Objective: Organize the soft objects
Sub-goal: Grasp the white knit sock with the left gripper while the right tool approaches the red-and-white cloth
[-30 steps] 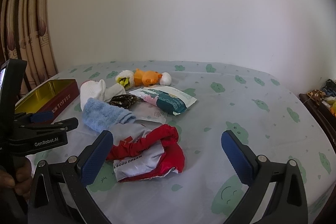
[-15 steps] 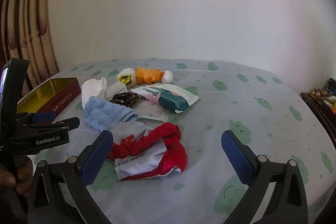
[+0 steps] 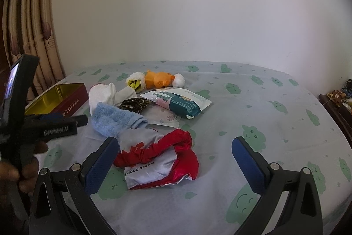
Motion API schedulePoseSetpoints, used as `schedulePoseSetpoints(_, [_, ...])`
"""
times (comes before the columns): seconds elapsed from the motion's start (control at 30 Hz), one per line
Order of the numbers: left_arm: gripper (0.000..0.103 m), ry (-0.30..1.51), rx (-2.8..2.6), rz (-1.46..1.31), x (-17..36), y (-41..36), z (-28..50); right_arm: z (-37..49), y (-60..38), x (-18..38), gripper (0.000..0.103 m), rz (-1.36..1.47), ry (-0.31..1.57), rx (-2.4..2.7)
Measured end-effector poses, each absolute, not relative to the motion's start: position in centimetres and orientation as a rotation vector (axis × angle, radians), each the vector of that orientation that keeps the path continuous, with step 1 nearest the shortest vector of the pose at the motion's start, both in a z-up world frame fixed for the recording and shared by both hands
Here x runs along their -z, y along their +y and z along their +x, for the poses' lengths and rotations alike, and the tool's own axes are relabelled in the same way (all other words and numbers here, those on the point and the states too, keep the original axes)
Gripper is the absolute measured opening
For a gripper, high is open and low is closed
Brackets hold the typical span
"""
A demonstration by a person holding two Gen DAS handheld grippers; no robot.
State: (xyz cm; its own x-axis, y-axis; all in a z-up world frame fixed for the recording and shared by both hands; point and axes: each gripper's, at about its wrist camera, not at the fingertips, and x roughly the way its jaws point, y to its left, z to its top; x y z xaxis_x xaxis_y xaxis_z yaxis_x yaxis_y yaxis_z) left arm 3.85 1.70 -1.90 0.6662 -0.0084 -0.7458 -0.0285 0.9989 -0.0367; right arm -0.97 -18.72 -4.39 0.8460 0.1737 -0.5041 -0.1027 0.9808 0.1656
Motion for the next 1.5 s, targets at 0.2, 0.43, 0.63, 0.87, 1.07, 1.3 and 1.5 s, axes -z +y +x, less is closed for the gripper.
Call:
schedulePoseSetpoints(0.2, [0.075, 0.864, 0.007, -0.163, 0.7, 3.6, 6.8, -0.5, -19.7, 4.4, 0.102, 0.173, 0.56, -0.155])
schedulePoseSetpoints(0.43, [0.075, 0.921, 0.054, -0.214, 0.6, 3.9, 10.0, -0.1, -20.4, 4.6, 0.103, 0.216, 0.584, -0.165])
schedulePoseSetpoints(0.63, [0.075, 1.008, 0.126, -0.345, 1.7, 4.6, 12.8, 0.1, -20.5, 4.7, 0.103, 0.22, 0.596, -0.178])
schedulePoseSetpoints(0.87, [0.075, 1.072, 0.137, -0.455, 3.4, 5.6, 14.6, 0.5, -20.5, 5.4, 0.103, 0.237, 0.633, -0.196])
schedulePoseSetpoints(1.07, [0.042, 1.066, 0.131, -0.451, 4.5, 5.8, 15.1, 0.7, -20.2, 5.8, 0.103, 0.232, 0.651, -0.212])
schedulePoseSetpoints(1.3, [0.019, 1.018, 0.16, -0.457, 2.4, 5.8, 13.5, 0.9, -20.6, 5.8, 0.103, 0.232, 0.65, -0.203])
schedulePoseSetpoints(1.5, [0.019, 0.902, 0.194, -0.448, -2.3, 5.9, 9.8, 1.5, -21.3, 5.6, 0.103, 0.207, 0.675, -0.248])
